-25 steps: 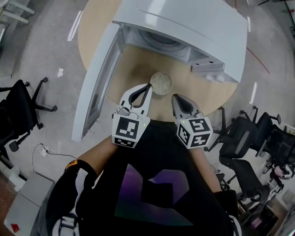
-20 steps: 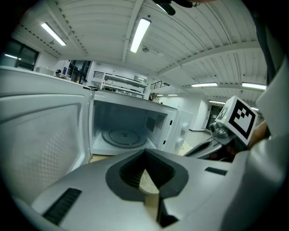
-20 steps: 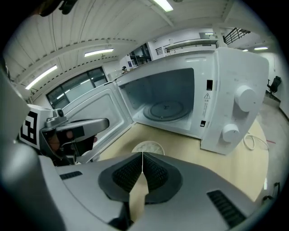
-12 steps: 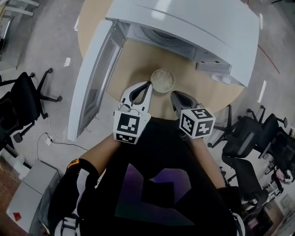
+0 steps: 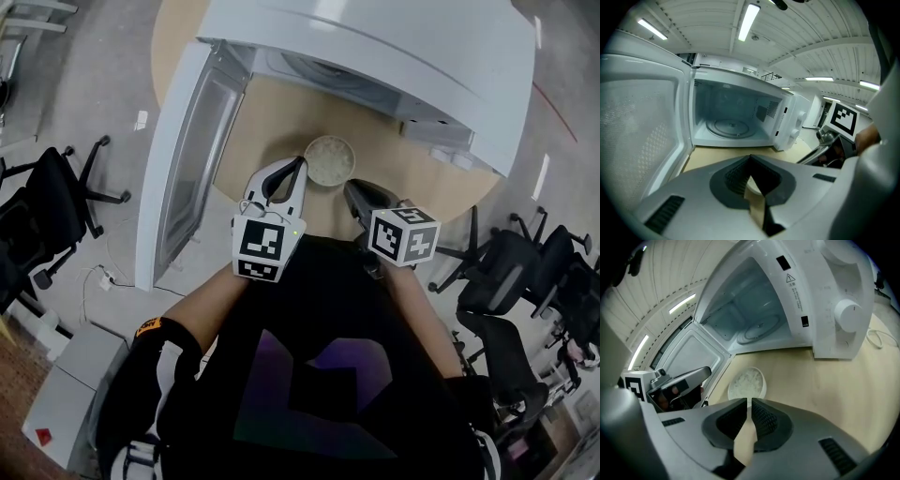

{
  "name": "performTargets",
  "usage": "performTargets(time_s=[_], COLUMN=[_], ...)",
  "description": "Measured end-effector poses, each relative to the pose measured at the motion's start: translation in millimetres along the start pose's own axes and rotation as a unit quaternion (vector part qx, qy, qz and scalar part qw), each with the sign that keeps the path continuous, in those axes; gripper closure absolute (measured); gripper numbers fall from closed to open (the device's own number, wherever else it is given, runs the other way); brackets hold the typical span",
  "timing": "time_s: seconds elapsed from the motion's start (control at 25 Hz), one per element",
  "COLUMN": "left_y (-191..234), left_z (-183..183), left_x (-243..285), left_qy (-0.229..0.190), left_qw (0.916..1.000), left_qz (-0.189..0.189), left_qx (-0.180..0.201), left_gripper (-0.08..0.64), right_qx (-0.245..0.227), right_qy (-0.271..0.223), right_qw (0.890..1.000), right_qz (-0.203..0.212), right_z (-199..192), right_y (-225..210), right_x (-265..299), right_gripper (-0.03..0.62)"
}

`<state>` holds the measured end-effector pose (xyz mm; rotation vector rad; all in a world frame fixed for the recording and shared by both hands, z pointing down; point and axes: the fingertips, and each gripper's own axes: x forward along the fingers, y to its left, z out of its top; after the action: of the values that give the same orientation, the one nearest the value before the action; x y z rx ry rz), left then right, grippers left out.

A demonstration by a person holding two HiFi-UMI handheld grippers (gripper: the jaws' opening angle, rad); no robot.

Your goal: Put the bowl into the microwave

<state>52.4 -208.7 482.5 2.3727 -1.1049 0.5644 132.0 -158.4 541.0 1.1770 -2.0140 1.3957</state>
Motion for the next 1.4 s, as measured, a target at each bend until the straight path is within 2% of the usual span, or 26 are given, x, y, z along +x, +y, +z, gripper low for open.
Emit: performTargets(time_s=[0.24, 0.36, 0.64, 1.24, 1.4], left_y=[-3.7, -4.4, -3.2, 2.5, 1.0], left_z=[-1.2, -1.9, -2.0, -5.7, -6.0], left_x=[7.1, 8.8, 8.8, 4.3, 5.2], left_qy=[0.004, 0.005, 0.004, 0.007, 0.007], left_qw=[1.0000, 1.0000, 1.0000, 0.9999, 0.9999], left_qz=[-0.004, -0.005, -0.002, 0.009, 0.008], left_qx=[0.003, 0.004, 0.001, 0.000, -0.001], left_gripper=[0.514, 0.514, 0.514, 0.514, 0.514], right_qx=[0.051, 0.070, 0.099, 0.195, 0.230], right_qy=[-0.007, -0.004, 0.008, 0.011, 0.009], right_qw=[0.999, 0.997, 0.994, 0.977, 0.968], right_qz=[0.008, 0.020, 0.049, 0.082, 0.100], right_z=[0.0, -1.5, -5.0, -5.5, -6.0], right_y=[-13.2, -14.0, -11.4, -16.0, -18.2], right_x=[2.2, 4.3, 14.1, 28.3, 31.7], right_gripper=[0.571, 0.518, 0.508, 0.506, 0.506])
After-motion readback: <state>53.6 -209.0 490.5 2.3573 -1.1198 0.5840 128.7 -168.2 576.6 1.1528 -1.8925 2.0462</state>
